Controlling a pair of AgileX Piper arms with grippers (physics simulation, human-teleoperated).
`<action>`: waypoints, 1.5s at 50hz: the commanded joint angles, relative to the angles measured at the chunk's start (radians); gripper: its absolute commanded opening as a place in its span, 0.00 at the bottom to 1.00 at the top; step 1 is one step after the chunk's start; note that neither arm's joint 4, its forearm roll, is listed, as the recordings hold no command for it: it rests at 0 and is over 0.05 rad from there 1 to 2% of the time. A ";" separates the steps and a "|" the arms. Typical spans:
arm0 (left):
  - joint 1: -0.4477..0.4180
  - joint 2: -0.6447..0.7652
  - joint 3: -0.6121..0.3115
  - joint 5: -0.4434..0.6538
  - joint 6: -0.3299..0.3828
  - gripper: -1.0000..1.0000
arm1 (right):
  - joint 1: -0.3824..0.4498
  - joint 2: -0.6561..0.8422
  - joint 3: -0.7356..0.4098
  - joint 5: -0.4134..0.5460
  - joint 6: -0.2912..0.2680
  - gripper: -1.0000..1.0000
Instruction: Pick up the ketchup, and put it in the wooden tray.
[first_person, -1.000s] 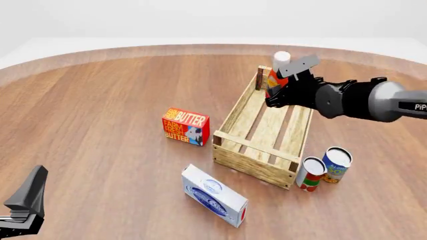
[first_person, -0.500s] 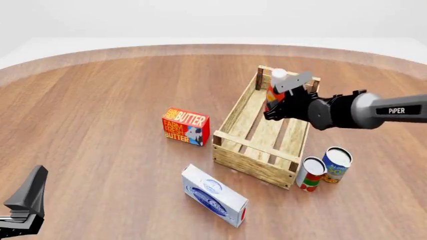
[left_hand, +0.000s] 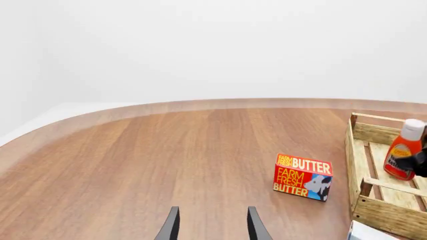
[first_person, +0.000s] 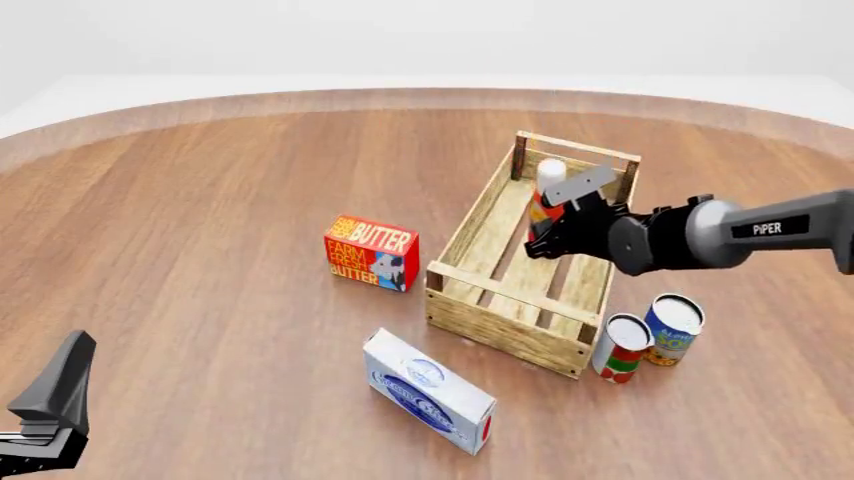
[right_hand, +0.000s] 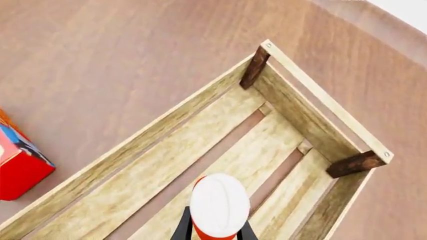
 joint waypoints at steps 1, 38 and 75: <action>0.000 0.000 0.000 0.000 0.000 1.00 | 0.004 0.023 -0.003 -0.013 0.015 0.00; 0.000 0.000 0.000 0.000 0.000 1.00 | -0.001 0.030 0.014 -0.034 0.034 1.00; 0.000 0.000 0.000 0.000 0.000 1.00 | -0.016 -0.137 -0.003 0.059 0.008 1.00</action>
